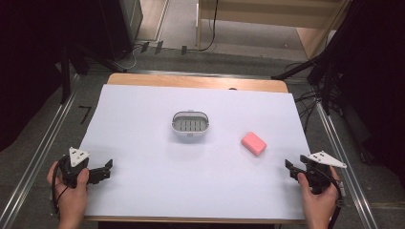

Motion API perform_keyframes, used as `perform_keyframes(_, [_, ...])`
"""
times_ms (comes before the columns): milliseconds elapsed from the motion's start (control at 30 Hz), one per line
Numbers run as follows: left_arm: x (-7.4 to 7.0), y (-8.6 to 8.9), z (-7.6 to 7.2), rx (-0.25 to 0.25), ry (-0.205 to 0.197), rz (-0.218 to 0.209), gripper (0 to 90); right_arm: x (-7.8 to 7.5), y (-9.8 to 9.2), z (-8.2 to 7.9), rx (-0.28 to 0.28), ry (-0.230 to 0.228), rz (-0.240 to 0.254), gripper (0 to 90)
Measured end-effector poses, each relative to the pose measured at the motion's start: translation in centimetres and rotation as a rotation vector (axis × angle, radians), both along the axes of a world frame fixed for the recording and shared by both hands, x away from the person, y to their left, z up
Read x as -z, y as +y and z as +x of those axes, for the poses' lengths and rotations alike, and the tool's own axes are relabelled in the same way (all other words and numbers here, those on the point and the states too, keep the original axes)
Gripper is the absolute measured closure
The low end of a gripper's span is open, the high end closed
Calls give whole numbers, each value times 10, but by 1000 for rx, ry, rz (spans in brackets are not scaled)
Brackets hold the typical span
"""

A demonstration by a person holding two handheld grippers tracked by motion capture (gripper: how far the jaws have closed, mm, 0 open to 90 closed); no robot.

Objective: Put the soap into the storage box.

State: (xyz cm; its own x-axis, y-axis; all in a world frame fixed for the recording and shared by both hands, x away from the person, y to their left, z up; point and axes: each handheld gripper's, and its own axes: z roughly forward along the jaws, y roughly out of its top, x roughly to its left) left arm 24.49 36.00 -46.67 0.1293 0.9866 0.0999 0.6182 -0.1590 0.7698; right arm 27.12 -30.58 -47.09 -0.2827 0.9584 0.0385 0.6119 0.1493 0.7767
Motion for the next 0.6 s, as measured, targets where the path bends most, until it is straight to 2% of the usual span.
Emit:
perform_keyframes(33, [0,0,-1,-2,-5,-2,0,-2,3,1,-16,26,-2,336])
perform_keyframes(67, [0,1,-1,-4,-13,-10,0,-2,5,1,-38,31,6,336])
perform_keyframes(100, [-1,2,-2,-5,-18,-18,0,-4,9,3,-105,36,32,336])
perform_keyframes(233, [-1,2,-2,-6,-18,-24,0,-6,14,7,-128,52,29,300])
perform_keyframes(333, [-1,2,-2,10,-11,-18,0,-7,21,13,-191,81,15,222])
perform_keyframes(433, [-1,1,-2,10,-14,-14,0,-8,24,17,-201,90,15,222])
perform_keyframes(567, [-1,3,-2,7,-17,-27,0,-11,32,24,-238,107,-10,217])
perform_keyframes(600, [-1,3,-2,6,-17,-27,0,-14,36,28,-256,110,-34,213])
